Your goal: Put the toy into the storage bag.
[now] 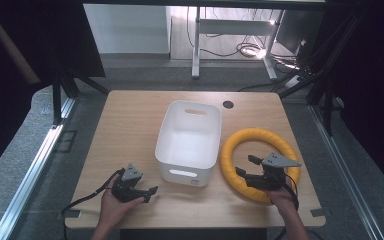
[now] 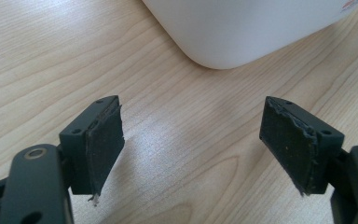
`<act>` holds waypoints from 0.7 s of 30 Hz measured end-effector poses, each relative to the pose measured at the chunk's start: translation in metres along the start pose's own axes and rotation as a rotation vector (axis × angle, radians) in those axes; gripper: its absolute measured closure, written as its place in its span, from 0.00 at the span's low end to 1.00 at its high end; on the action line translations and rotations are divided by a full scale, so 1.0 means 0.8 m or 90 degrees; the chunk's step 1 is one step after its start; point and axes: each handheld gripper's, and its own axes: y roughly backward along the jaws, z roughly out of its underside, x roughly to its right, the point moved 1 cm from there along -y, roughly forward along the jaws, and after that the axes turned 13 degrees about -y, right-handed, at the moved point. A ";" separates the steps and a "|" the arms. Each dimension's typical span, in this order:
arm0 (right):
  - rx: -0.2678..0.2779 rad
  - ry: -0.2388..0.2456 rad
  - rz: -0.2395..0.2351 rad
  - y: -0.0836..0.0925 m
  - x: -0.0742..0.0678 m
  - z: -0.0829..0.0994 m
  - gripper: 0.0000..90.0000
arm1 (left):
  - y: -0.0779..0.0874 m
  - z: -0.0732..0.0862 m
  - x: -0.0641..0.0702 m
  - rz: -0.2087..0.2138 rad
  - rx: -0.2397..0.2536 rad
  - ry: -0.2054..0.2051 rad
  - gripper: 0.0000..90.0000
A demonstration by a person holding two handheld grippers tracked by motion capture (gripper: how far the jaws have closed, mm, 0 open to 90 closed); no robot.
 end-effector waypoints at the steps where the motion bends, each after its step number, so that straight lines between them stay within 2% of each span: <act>1: 0.001 -0.001 0.000 0.000 0.000 0.000 0.33 | 0.000 0.000 0.000 -0.001 -0.001 0.000 0.24; 11: -0.014 -0.002 0.004 0.003 -0.002 -0.002 0.34 | 0.003 -0.001 0.001 -0.002 0.005 0.001 0.24; 13: -0.030 -0.016 -0.003 0.005 -0.001 -0.004 0.34 | 0.003 -0.002 0.002 0.000 0.004 0.001 0.24; 17: -0.054 -0.012 -0.007 0.007 -0.004 -0.006 0.34 | 0.003 -0.003 0.003 0.002 0.005 0.001 0.24; 21: -0.062 -0.003 -0.010 0.012 -0.010 -0.014 0.34 | 0.005 -0.004 0.002 0.001 0.003 -0.003 0.24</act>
